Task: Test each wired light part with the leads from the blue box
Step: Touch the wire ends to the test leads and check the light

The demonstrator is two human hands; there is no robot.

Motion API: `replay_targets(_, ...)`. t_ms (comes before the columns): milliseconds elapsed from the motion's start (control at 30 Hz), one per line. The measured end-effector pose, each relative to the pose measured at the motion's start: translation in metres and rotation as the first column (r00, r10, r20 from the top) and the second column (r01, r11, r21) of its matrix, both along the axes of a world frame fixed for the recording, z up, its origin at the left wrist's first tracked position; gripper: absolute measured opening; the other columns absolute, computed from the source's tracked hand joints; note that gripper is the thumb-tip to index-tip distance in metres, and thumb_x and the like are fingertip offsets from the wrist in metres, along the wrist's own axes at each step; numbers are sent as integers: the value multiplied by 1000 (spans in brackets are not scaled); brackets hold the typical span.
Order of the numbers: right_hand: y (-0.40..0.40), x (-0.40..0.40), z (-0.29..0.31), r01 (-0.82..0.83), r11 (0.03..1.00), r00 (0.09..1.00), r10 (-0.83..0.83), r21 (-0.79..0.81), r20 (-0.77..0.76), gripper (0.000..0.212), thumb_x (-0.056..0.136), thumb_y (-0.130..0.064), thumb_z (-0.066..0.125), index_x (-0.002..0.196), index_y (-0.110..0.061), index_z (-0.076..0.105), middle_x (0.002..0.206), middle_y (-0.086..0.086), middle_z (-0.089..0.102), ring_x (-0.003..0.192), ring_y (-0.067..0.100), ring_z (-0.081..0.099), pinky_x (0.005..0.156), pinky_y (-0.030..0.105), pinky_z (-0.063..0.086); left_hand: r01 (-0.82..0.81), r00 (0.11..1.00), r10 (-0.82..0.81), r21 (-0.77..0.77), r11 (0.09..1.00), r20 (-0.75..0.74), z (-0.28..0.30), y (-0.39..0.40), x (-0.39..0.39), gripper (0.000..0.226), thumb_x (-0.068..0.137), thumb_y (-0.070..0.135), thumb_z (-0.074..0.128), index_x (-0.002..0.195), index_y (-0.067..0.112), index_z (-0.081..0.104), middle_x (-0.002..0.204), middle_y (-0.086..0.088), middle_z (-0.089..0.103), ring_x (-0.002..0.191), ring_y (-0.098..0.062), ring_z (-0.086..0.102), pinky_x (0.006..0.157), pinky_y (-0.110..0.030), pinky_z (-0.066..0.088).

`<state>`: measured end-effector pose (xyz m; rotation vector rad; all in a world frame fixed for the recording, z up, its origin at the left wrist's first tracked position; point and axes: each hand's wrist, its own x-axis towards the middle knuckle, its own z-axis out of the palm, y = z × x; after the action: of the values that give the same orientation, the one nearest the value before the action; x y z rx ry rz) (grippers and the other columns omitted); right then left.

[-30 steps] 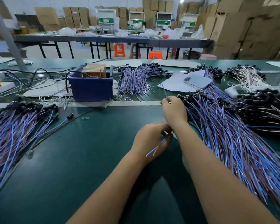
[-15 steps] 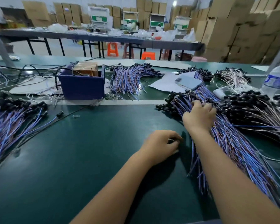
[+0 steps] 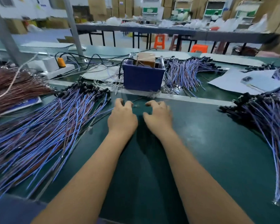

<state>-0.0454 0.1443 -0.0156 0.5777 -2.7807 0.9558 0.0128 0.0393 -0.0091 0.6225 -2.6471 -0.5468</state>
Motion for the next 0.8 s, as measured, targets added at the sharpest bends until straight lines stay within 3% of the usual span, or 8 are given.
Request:
replay_targets(133,-6,1,-10,-85,992,995,90,94,-47,27,89,-31,56,115,-29,63,119,2,54,116,25,41,96,34,29,-166,984,165,6,986,59,4,-30,-6,36,96,15,43,132,11,44,137,-17,37,104,-40,55,74,-38,33)
replay_targets(333,1,1,-10,-110,992,994,109,-63,-18,23,87,-27,58,108,-27,66,109,0,60,109,23,48,98,37,38,-278,959,279,-31,960,45,0,-35,-23,23,96,12,45,112,7,61,119,-19,54,95,-39,56,68,-37,34)
replay_targets(433,1,2,-9,-127,976,992,127,-178,-14,20,87,-22,61,106,-23,67,98,-4,61,101,19,54,92,35,44,-239,952,251,86,967,-174,-3,-35,-23,23,99,14,47,114,8,64,118,-17,54,80,-29,49,69,-33,33)
replay_targets(567,3,3,0,-108,852,961,222,-513,167,18,93,-10,52,86,-18,67,75,0,68,69,14,61,70,29,51,169,776,13,227,959,-631,9,-22,-20,16,92,5,57,101,3,71,108,-15,58,75,-17,62,69,-14,45)
replay_targets(600,3,3,3,-106,793,929,295,-600,226,22,96,-8,49,84,-17,66,70,5,68,61,13,61,62,27,50,316,719,-10,314,895,-695,13,-14,-20,17,91,5,55,94,4,72,104,-15,60,74,-15,64,68,-16,50)
replay_targets(667,6,3,10,-33,620,821,463,-784,332,30,101,-15,41,82,-14,65,62,7,68,50,12,60,51,21,48,579,665,7,521,628,-747,19,8,-18,23,88,10,49,82,4,70,91,-14,65,70,-16,66,62,-23,53)
replay_targets(733,14,1,18,139,450,697,588,-882,410,47,104,-31,32,79,-12,67,57,6,65,47,17,61,49,22,49,699,673,6,639,322,-740,22,27,-16,30,84,19,46,71,1,67,73,-14,65,61,-20,61,52,-24,49)
replay_targets(800,22,-6,20,228,365,623,658,-903,423,62,103,-44,23,89,-5,70,60,11,63,48,22,59,49,24,50,727,680,-37,667,164,-732,24,31,-15,39,85,26,44,57,6,63,62,-10,60,54,-20,54,47,-23,40)
